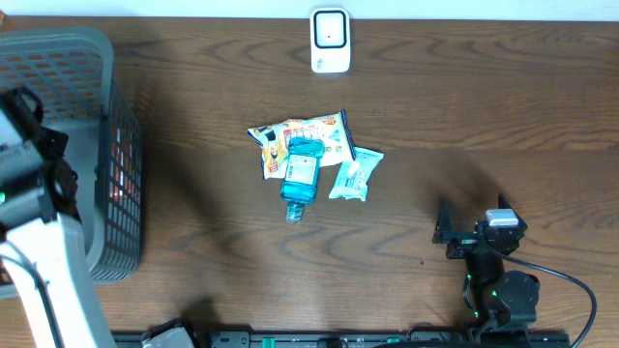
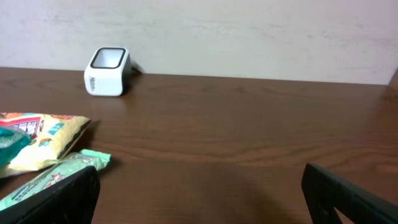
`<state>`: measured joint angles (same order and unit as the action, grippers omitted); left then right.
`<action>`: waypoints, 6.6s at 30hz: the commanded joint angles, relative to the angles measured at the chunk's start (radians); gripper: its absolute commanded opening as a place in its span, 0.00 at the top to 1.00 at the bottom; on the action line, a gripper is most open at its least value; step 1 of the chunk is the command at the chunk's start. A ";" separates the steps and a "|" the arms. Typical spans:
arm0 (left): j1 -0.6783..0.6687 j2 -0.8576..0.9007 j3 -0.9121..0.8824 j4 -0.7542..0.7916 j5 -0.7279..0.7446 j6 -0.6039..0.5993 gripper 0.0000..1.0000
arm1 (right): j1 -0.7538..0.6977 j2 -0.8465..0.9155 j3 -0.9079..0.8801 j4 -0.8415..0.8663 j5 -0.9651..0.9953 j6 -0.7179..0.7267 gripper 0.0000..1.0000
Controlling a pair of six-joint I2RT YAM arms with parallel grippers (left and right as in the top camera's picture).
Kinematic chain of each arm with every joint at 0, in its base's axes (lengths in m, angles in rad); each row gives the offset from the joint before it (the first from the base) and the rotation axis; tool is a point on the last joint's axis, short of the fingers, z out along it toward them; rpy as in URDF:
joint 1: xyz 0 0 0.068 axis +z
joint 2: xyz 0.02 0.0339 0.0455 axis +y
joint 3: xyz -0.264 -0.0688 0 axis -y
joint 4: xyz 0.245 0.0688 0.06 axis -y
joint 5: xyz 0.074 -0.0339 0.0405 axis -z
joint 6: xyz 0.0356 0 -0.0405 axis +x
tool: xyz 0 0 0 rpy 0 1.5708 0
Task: Scan the item barcode
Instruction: 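Move the left gripper back into the basket toward the tissue pack, then grasp the orange Kleenex tissue pack with the left gripper and lift, then carry the tissue pack to the scanner and hold it there, then release the tissue pack onto the pile beside the mouthwash, then move the left gripper into the basket toward the red snack packet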
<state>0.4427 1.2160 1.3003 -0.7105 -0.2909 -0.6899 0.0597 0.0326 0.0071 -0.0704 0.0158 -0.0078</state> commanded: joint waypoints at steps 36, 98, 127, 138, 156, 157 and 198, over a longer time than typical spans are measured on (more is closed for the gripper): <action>-0.705 0.426 0.011 0.098 0.665 0.600 0.93 | 0.004 0.000 -0.001 -0.003 0.008 0.003 0.01; -0.873 0.589 -0.279 0.387 0.514 0.757 0.18 | 0.004 0.000 -0.001 -0.003 0.008 0.003 0.01; -0.567 -0.049 0.053 0.298 0.273 0.696 0.02 | 0.004 0.000 -0.001 -0.003 0.008 0.003 0.01; -0.018 -0.044 0.055 0.161 0.254 0.200 0.02 | 0.004 0.000 -0.001 -0.003 0.008 0.003 0.01; 0.230 0.290 0.052 -0.014 0.258 -0.335 0.02 | 0.004 0.000 -0.001 -0.003 0.008 0.003 0.01; 0.230 0.310 0.052 -0.018 0.258 -0.355 0.02 | 0.004 0.000 -0.001 -0.003 0.008 0.003 0.01; 0.181 0.692 0.044 0.246 0.712 0.497 0.02 | 0.004 0.000 -0.001 -0.003 0.008 0.003 0.01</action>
<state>0.6270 1.8980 1.3430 -0.4721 0.2939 -0.4320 0.0597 0.0326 0.0071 -0.0704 0.0162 -0.0078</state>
